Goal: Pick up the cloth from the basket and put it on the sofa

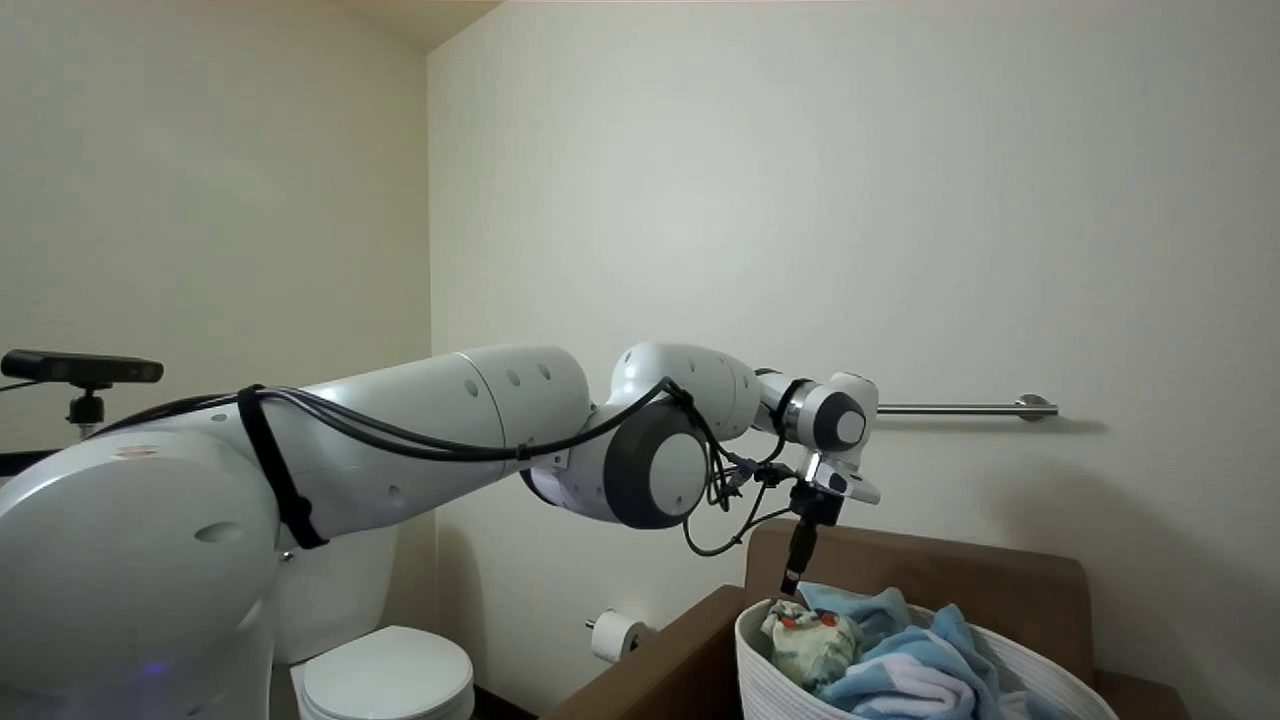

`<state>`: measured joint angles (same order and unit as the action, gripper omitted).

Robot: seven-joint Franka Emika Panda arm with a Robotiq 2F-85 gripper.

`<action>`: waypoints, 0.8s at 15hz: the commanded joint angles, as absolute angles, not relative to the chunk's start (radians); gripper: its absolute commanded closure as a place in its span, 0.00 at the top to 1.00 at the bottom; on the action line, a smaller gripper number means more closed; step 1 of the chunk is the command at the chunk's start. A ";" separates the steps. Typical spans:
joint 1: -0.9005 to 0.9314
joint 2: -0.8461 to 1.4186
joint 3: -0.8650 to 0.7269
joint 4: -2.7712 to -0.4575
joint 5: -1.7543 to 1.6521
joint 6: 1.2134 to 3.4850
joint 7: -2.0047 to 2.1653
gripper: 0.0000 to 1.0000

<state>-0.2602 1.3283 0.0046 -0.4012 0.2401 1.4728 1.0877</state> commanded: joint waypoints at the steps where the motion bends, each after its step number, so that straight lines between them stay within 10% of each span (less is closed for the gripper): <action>1: -0.260 1.328 0.005 -0.401 0.240 1.473 1.088 1.00; 12: -0.258 1.397 -0.022 -0.410 0.243 1.713 1.285 1.00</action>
<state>-0.2496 1.3942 -0.0085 -0.4012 0.2399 1.6835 1.2012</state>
